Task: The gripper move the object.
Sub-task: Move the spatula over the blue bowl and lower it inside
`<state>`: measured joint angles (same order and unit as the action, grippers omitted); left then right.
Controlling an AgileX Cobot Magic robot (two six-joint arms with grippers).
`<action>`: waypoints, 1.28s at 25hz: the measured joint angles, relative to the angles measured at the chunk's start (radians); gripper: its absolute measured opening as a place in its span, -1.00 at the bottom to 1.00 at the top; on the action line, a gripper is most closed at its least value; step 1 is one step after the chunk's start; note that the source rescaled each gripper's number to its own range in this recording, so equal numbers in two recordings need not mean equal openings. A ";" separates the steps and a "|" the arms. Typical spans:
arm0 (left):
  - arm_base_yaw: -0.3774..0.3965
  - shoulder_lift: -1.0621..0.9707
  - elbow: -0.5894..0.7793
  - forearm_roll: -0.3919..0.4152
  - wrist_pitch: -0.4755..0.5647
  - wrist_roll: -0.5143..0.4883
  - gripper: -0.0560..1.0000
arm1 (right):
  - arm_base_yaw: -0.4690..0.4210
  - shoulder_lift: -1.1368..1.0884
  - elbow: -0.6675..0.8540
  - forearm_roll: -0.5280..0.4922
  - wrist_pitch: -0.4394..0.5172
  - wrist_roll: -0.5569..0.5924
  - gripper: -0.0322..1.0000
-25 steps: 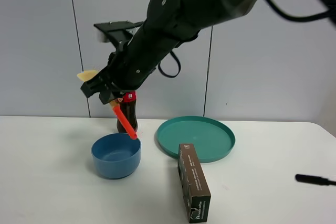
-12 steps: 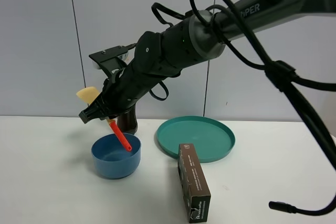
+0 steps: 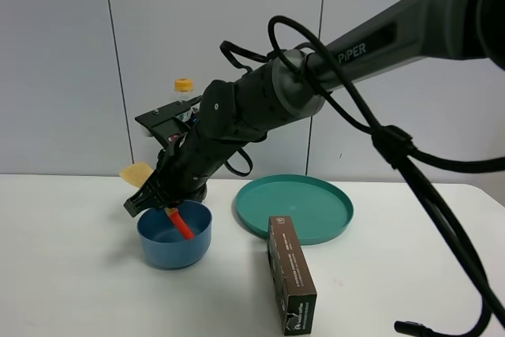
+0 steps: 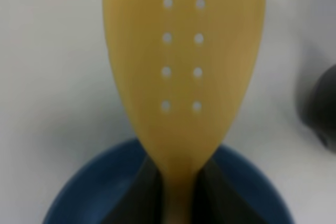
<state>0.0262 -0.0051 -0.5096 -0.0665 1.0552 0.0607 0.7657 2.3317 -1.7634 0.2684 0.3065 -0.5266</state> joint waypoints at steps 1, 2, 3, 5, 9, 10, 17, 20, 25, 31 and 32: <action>0.000 0.000 0.000 0.000 0.000 0.000 1.00 | 0.000 0.005 0.000 0.000 0.002 0.000 -0.94; 0.000 0.000 0.000 0.000 0.000 0.000 1.00 | 0.000 0.008 0.000 0.000 0.003 0.000 -0.94; 0.000 0.000 0.000 0.000 0.000 0.000 1.00 | 0.000 0.010 0.000 0.000 0.004 0.000 -0.94; 0.000 0.000 0.000 0.000 0.000 0.000 1.00 | 0.000 0.013 0.000 0.000 0.004 0.000 -0.94; 0.000 0.000 0.000 0.000 0.000 0.000 1.00 | 0.000 0.015 -0.001 -0.002 0.001 0.000 -0.94; 0.000 0.000 0.000 0.000 0.000 0.000 1.00 | 0.000 0.016 -0.001 -0.002 0.000 0.000 -0.94; 0.000 0.000 0.000 0.000 0.000 0.000 1.00 | 0.000 0.016 -0.001 -0.003 -0.002 0.000 0.08; 0.000 0.000 0.000 0.000 0.000 0.000 1.00 | 0.000 0.016 -0.001 -0.004 -0.009 0.000 0.54; 0.000 0.000 0.000 0.000 0.000 0.000 1.00 | 0.000 0.015 -0.001 -0.004 -0.015 0.000 0.68; 0.000 0.000 0.000 0.000 0.000 0.000 1.00 | 0.000 -0.038 -0.001 0.001 0.032 0.000 0.69; 0.000 0.000 0.000 0.000 0.000 0.000 1.00 | 0.000 -0.061 -0.001 0.005 0.063 0.000 0.69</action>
<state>0.0262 -0.0051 -0.5096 -0.0665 1.0552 0.0607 0.7657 2.2710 -1.7646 0.2731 0.3694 -0.5266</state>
